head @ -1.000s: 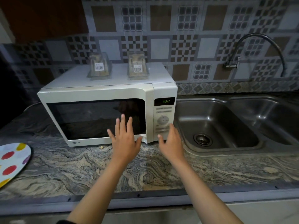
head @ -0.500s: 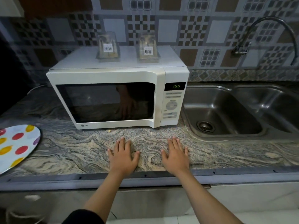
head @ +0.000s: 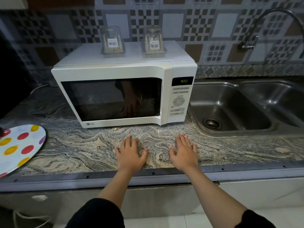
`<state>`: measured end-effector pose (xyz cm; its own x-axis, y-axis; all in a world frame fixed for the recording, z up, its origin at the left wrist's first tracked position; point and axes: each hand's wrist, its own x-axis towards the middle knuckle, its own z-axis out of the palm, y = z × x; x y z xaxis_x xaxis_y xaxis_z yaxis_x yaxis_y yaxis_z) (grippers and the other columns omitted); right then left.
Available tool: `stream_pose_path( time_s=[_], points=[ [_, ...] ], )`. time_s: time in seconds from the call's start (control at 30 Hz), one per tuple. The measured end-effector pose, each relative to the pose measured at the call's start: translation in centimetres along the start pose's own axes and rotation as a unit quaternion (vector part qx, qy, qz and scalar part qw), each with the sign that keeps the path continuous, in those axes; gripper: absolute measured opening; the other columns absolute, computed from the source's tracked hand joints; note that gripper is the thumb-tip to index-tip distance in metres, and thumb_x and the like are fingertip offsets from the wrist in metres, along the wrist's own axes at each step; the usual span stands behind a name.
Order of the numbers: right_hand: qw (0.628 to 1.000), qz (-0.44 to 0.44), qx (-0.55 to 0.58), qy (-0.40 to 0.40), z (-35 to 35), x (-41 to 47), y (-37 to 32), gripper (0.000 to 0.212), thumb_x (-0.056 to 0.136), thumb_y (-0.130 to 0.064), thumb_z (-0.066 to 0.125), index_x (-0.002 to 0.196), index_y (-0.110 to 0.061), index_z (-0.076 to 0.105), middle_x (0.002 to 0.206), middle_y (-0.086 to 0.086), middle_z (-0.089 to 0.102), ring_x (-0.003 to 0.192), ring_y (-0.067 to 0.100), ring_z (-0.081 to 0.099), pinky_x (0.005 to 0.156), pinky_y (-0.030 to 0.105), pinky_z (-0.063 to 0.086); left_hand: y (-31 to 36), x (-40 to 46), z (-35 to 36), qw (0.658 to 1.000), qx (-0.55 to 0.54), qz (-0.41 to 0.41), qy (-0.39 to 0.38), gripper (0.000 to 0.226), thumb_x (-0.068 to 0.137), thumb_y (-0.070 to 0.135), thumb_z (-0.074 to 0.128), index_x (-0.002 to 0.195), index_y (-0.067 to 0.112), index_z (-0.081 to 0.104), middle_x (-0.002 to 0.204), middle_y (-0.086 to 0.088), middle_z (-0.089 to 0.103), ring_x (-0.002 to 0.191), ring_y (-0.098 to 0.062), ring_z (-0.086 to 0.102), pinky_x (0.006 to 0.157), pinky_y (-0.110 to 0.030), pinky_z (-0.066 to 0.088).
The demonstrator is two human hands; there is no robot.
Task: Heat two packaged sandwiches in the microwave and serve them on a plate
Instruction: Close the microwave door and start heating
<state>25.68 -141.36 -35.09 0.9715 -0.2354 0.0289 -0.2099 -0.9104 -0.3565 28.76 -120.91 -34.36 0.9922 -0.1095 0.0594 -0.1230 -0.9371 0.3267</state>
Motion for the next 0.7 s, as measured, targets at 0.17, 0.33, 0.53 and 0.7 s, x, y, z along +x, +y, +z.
stream_pose_path(
  time_s=[0.17,0.33,0.53,0.7],
  points=[
    [1.000,-0.002,0.008,0.009,0.01,0.03,-0.05,0.062,0.095,-0.050,0.031,0.149,-0.020,0.025,0.160,-0.002,0.009,0.148,0.016,0.002,0.117,0.048,0.001,-0.08,0.02,0.09,1.000,0.000,-0.001,0.001,0.066,0.090,0.062,0.033,0.145,0.027,0.026,0.158,-0.002,0.014,0.146,-0.023,0.008,0.115,-0.056,0.005],
    [1.000,-0.001,0.010,0.012,0.02,0.04,-0.03,0.063,0.094,-0.050,0.032,0.149,-0.020,0.025,0.160,-0.002,0.011,0.147,0.015,0.003,0.117,0.047,0.000,-0.04,0.06,0.19,1.000,0.000,-0.001,0.006,0.065,0.090,0.062,0.033,0.145,0.027,0.027,0.158,-0.001,0.015,0.145,-0.022,0.009,0.114,-0.056,0.006],
    [1.000,0.000,0.013,0.019,0.11,0.14,0.00,0.063,0.094,-0.050,0.034,0.148,-0.020,0.027,0.160,-0.002,0.012,0.147,0.016,0.004,0.118,0.047,0.001,-0.11,0.06,0.28,1.000,0.002,-0.004,0.008,0.066,0.089,0.063,0.033,0.145,0.027,0.027,0.158,-0.001,0.015,0.145,-0.022,0.010,0.114,-0.056,0.006],
    [1.000,0.000,0.019,0.021,0.05,0.18,-0.04,0.062,0.094,-0.050,0.035,0.148,-0.021,0.028,0.160,-0.001,0.013,0.147,0.016,0.005,0.118,0.048,0.002,-0.06,0.10,0.25,1.000,0.001,-0.003,0.011,0.066,0.089,0.062,0.035,0.144,0.027,0.029,0.158,-0.002,0.017,0.145,-0.022,0.010,0.114,-0.056,0.007]
  ],
)
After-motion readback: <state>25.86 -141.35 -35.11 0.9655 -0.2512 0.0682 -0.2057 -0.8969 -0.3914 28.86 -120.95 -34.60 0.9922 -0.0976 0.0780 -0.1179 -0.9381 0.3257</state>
